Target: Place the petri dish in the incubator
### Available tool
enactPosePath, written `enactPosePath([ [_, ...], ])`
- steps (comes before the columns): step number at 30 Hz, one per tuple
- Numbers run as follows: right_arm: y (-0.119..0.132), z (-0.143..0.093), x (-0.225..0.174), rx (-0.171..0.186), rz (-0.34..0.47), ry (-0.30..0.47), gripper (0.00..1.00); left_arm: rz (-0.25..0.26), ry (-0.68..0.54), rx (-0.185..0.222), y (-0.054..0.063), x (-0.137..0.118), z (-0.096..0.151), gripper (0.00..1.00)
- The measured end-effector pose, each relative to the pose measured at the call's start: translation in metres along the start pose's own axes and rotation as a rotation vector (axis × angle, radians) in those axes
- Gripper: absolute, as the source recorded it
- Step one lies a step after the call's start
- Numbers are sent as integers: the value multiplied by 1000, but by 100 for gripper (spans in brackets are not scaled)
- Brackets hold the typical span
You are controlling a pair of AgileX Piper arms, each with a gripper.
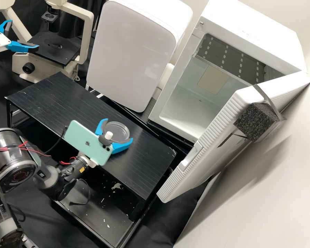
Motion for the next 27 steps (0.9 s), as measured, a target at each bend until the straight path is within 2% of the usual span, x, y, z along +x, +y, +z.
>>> enactPosePath([
  [3,16,7,9,4,63,-17,0,0,0,0,0,0,0,100],
  [9,50,18,32,-10,196,-31,0,0,0,0,0,0,0,100],
  [17,88,18,73,4,371,4,0,0,0,0,0,0,0,100],
  [21,93,12,103,-13,377,12,0,0,0,0,0,0,0,100],
  [27,91,10,151,-53,317,-27,0,0,0,0,0,0,0,100],
])
